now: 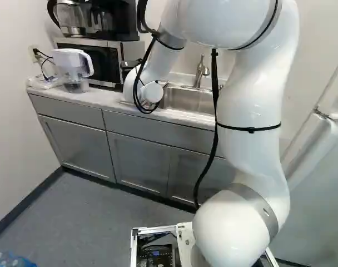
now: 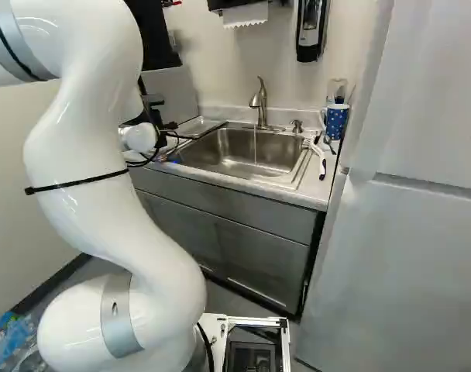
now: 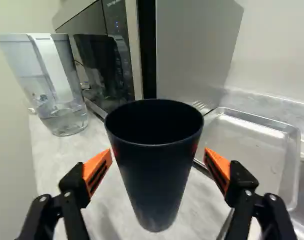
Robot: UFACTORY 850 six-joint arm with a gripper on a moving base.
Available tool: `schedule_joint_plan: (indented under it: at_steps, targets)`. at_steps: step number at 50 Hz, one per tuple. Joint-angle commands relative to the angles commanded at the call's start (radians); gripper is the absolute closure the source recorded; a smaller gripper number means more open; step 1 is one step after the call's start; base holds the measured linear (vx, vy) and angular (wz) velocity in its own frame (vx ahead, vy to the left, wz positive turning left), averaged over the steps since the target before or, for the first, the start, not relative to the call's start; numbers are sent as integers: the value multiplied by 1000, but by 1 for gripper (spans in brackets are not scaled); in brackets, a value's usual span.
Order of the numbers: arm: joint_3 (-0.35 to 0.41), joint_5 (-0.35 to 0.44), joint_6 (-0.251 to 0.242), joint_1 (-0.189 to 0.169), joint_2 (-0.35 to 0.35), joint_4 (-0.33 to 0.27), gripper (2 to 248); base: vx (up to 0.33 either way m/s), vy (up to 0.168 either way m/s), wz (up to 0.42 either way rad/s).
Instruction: Rinse the cup and place it in the tray
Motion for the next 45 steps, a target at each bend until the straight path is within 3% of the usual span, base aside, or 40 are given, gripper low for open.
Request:
schedule_joint_plan:
  at_steps: [3,4,8,9,14,15,45]
  targets:
    - [0,0,0,0,0,0,10,0,0,0]
    - [0,0,0,0,0,0,46,0,0,0]
    - [0,0,0,0,0,0,46,0,0,0]
    - [0,0,0,0,0,0,84,0,0,0]
    - [0,0,0,0,0,0,84,0,0,0]
    - [0,0,0,0,0,0,120,0,0,0]
    - [39,0,0,-55,83,0,124,0,0,0]
